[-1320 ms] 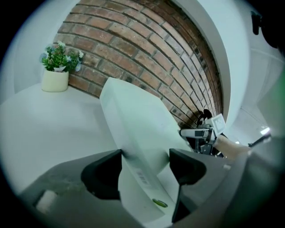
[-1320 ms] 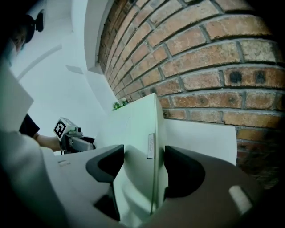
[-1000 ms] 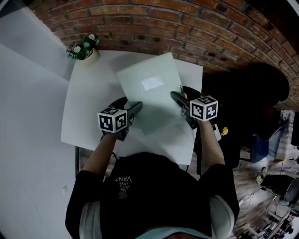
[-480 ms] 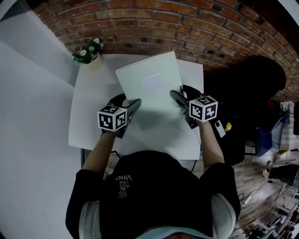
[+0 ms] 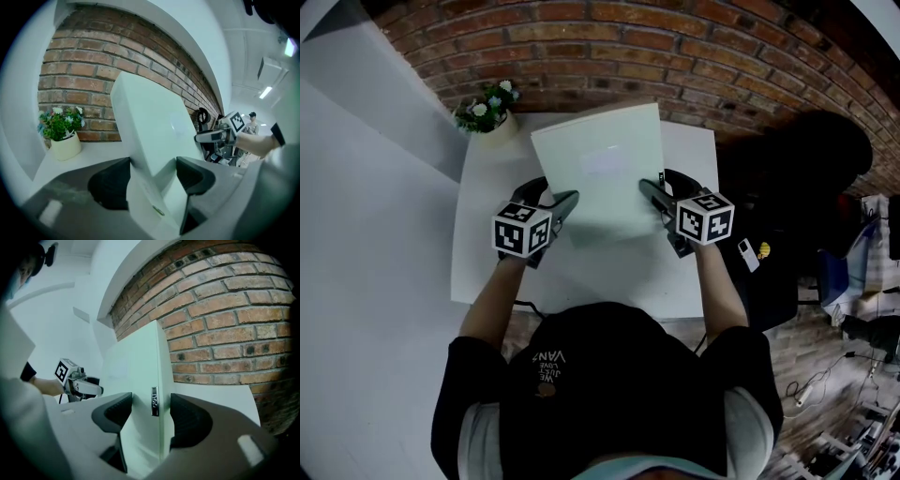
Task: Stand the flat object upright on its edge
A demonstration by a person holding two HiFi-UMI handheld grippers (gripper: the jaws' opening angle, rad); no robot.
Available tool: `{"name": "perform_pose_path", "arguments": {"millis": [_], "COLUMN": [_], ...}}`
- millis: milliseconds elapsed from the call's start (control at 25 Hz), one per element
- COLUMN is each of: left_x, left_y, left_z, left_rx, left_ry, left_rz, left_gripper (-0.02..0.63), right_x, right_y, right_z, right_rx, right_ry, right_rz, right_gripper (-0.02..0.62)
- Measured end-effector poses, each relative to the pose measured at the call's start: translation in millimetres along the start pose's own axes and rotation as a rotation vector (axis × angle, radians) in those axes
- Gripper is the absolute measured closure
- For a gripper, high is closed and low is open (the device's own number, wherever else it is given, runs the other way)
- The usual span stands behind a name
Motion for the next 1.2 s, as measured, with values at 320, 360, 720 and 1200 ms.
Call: {"name": "perform_pose_path", "arguments": {"millis": [320, 360, 720, 1200], "left_x": [30, 33, 59, 89], "left_y": [10, 11, 15, -1], "left_z": [17, 19, 42, 80], "left_rx": [-0.013, -0.015, -0.046, -0.067], "left_ry": [-0.108, -0.116, -0.222, -0.331], "left_rz": [0.006, 0.008, 0.026, 0.058], "left_gripper": [0.293, 0.295, 0.298, 0.303], "right_x": [18, 20, 31, 21], "right_y": [-20, -23, -41, -69], "right_z": [9, 11, 29, 59], "right_rx": [-0.034, -0.04, -0.086, -0.12], "right_ry": [0.011, 0.013, 0.034, 0.056], "right_rz": [-0.034, -0.037, -0.064, -0.093], "right_gripper": [0.345, 0.346, 0.351, 0.359]}}
Point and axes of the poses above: the fingertips, and each gripper's own axes: y backward along the fingers, x to its left, z out of its top, the point moved 5 cm from there along y, backward along the fingers
